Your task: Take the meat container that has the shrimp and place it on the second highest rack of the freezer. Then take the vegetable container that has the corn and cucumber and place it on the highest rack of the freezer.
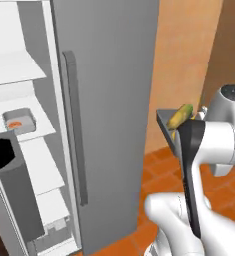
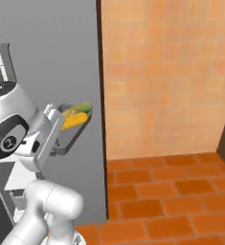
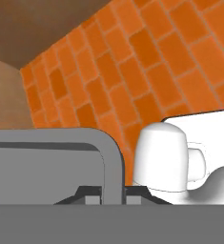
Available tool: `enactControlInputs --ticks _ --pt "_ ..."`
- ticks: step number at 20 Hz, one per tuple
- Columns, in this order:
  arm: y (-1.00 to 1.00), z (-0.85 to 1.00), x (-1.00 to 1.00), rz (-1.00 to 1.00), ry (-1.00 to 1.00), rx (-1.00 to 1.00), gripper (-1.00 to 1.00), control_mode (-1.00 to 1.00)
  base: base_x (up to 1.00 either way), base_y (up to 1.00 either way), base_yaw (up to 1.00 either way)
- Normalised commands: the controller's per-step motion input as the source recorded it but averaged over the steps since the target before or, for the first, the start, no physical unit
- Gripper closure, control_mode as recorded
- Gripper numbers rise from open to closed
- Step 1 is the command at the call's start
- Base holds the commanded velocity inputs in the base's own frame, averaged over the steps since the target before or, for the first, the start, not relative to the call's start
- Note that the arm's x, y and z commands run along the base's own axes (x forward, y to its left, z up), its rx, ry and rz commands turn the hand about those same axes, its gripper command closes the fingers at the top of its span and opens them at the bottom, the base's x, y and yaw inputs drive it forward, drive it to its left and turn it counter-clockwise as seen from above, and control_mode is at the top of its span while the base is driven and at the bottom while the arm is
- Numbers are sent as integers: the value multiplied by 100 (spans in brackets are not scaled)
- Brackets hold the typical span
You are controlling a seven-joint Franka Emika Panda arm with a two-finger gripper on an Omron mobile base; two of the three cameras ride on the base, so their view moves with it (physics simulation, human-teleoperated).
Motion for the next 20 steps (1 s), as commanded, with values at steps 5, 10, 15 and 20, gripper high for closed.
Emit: enactControlInputs --ticks 5,10,15,20 --pt "0 0 0 0 0 0 100 100 29 -26 76" --pt "0 0 0 0 0 0 100 100 31 5 72" --pt "0 0 0 0 0 0 100 100 18 59 20" --pt "0 0 0 0 0 0 100 100 35 56 9"
